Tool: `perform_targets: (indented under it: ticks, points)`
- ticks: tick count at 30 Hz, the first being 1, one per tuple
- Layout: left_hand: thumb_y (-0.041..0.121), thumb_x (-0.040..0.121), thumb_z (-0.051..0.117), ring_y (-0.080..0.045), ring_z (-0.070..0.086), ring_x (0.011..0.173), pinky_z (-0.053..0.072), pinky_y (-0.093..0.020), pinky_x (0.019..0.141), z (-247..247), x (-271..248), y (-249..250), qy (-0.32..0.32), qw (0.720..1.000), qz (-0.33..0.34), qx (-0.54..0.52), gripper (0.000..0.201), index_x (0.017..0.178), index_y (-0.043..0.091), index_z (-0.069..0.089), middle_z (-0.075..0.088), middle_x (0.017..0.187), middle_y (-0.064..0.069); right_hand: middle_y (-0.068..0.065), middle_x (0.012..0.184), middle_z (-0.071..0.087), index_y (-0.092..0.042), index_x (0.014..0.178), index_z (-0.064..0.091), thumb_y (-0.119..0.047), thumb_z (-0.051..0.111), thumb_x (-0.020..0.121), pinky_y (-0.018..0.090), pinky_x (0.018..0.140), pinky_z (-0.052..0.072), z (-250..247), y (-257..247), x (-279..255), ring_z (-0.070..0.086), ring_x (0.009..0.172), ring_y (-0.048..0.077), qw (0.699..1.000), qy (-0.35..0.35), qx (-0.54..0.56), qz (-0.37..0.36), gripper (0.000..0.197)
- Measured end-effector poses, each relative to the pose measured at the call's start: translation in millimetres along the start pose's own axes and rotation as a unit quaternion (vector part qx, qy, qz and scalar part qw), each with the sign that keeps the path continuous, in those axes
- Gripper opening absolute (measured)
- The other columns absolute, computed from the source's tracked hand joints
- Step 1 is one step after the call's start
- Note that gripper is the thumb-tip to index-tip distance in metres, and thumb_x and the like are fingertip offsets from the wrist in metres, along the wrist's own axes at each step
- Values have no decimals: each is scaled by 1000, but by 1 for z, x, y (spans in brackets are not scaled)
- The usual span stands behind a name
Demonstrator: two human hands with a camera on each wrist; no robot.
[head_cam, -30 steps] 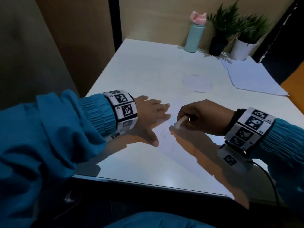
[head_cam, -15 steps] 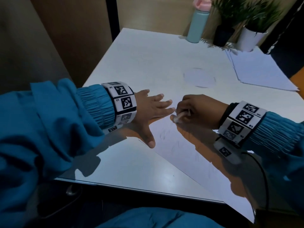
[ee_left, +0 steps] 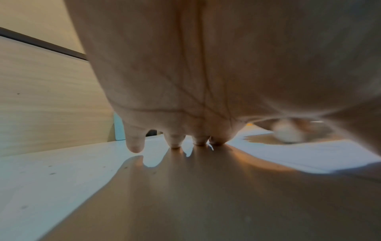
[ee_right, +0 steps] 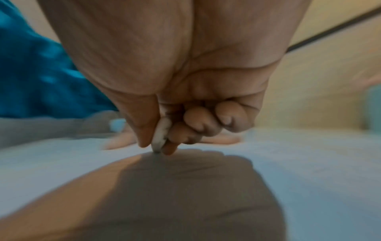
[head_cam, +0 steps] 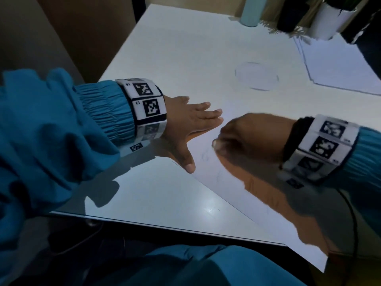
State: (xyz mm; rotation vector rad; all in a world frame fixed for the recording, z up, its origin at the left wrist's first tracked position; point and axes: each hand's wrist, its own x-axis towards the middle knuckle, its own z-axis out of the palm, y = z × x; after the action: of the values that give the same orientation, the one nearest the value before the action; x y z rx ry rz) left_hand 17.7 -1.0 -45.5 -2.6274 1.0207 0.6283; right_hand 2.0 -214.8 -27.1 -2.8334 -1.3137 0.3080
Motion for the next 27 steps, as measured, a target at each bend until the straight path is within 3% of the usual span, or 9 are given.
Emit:
perform_targets:
  ticks: [3, 6, 8, 12, 17, 19, 22, 25, 27]
  points:
    - [105, 35, 27, -11, -23, 147, 1, -53, 120, 2, 0, -1, 6, 1000, 7, -10, 145, 153, 34, -20, -29, 158, 18, -11, 77, 58, -29, 73, 44, -48, 40, 96, 27, 72, 46, 7, -28, -11, 51, 69, 12, 995, -46, 44, -82, 30]
    - [105, 36, 28, -10, -23, 147, 4, -54, 119, 4, 1, -3, 7, 1000, 10, -20, 145, 152, 34, -20, -29, 158, 19, -10, 69, 52, -25, 67, 43, -48, 36, 98, 28, 70, 40, -6, -3, 4, 53, 70, 16, 999, -54, 0, 5, 39]
    - [105, 36, 28, -9, -23, 147, 4, -54, 120, 4, 1, -2, 8, 1000, 7, -20, 144, 152, 34, -20, -29, 158, 19, -9, 71, 53, -26, 67, 43, -47, 36, 99, 30, 71, 40, -6, 6, 7, 58, 77, 20, 998, -47, -27, 16, 38]
    - [104, 40, 29, -11, -22, 148, 4, -54, 120, 4, -1, -3, 14, 1000, 10, -12, 142, 153, 34, -19, -28, 158, 18, -10, 85, 62, -27, 91, 60, -49, 34, 99, 24, 74, 43, 7, -33, -12, 56, 76, 12, 992, -72, 32, -97, 35]
    - [104, 40, 30, -10, -21, 148, 4, -54, 120, 8, -1, -2, 29, 999, 10, -23, 142, 152, 34, -19, -27, 158, 18, -7, 76, 55, -27, 69, 42, -47, 35, 100, 30, 73, 42, -8, 4, 8, 60, 83, 22, 997, -66, -31, 14, 37]
    - [105, 39, 29, -10, -22, 148, 5, -54, 120, 8, 0, -3, 32, 999, 9, -23, 142, 152, 34, -19, -27, 158, 19, -6, 82, 61, -26, 76, 48, -47, 35, 99, 28, 74, 43, 0, -6, 2, 62, 85, 20, 999, -42, -19, -21, 34]
    - [107, 37, 25, -9, -22, 147, 5, -54, 120, 7, -1, -3, 28, 999, 12, -15, 145, 153, 32, -20, -28, 158, 20, -10, 93, 65, -27, 95, 61, -50, 32, 99, 24, 77, 44, 6, -35, -12, 61, 86, 13, 992, -79, 32, -94, 37]
    - [106, 37, 24, -9, -21, 148, 5, -53, 120, 7, -1, -3, 31, 999, 12, -14, 145, 152, 31, -21, -28, 158, 19, -5, 81, 61, -22, 81, 53, -50, 32, 99, 31, 77, 47, -6, -9, 5, 62, 84, 22, 997, -63, -32, -18, 39]
    - [106, 37, 23, -10, -22, 148, 4, -52, 120, 6, -1, -3, 27, 1000, 11, -11, 145, 152, 30, -21, -28, 158, 18, -7, 76, 56, -23, 75, 47, -49, 34, 99, 29, 72, 43, -7, 2, 8, 60, 80, 22, 997, -57, -45, 11, 38]
